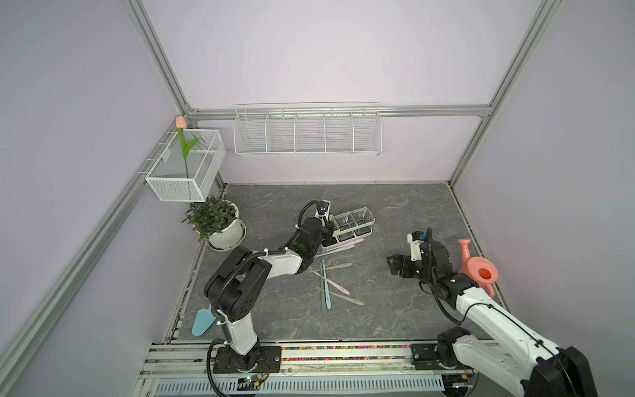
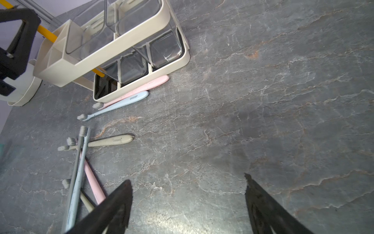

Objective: Place the toothbrush into the toothbrush holder
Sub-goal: Place the toothbrush in the toothbrush holder.

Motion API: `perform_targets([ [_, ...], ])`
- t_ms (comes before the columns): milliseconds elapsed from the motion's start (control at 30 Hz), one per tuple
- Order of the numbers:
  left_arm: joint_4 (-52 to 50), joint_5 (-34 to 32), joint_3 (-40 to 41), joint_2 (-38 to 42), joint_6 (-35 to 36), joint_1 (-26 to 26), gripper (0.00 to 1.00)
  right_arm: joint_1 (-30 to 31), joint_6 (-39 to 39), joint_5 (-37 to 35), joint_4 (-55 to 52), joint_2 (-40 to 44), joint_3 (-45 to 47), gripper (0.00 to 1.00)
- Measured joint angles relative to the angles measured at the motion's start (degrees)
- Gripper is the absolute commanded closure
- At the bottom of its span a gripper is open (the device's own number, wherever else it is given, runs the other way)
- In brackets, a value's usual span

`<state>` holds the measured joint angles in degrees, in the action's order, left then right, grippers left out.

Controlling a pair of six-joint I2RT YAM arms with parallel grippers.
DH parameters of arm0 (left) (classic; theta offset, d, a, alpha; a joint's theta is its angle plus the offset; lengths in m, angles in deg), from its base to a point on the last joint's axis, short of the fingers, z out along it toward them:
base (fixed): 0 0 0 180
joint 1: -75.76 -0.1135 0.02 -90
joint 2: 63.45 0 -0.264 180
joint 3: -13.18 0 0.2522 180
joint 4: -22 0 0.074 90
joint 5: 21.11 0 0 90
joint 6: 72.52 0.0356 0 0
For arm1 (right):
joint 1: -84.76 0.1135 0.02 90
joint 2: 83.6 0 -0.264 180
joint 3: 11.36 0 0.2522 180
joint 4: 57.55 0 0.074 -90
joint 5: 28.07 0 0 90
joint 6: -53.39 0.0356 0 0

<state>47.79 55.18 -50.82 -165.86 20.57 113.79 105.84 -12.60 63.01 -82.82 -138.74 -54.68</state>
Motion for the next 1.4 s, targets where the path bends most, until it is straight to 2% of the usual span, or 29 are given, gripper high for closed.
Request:
perform_targets([
  [500, 0.28, -0.44, 0.00, -0.61, -1.11, -0.02, 1.00, -1.03, 0.00, 0.09, -0.17, 0.37, 0.39, 0.11],
  [667, 0.26, -1.25, 0.00, -0.61, -1.73, -0.02, 0.93, -1.22, 0.02, 0.26, -0.13, 0.37, 0.66, 0.11],
  [767, 0.20, -1.68, 0.00, -0.61, -2.16, -0.02, 0.77, -1.36, 0.02, 0.28, -0.15, 0.37, 0.87, 0.11],
  [833, -0.24, -2.01, 0.04, -0.61, -2.54, 0.00, 0.72, -1.53, 0.02, 0.26, -0.15, 0.37, 1.03, 0.11],
  [1400, -1.01, -2.99, 0.55, -0.68, -3.23, -0.02, 0.62, -2.56, 0.04, 0.35, 0.00, 0.59, 2.16, 0.11],
])
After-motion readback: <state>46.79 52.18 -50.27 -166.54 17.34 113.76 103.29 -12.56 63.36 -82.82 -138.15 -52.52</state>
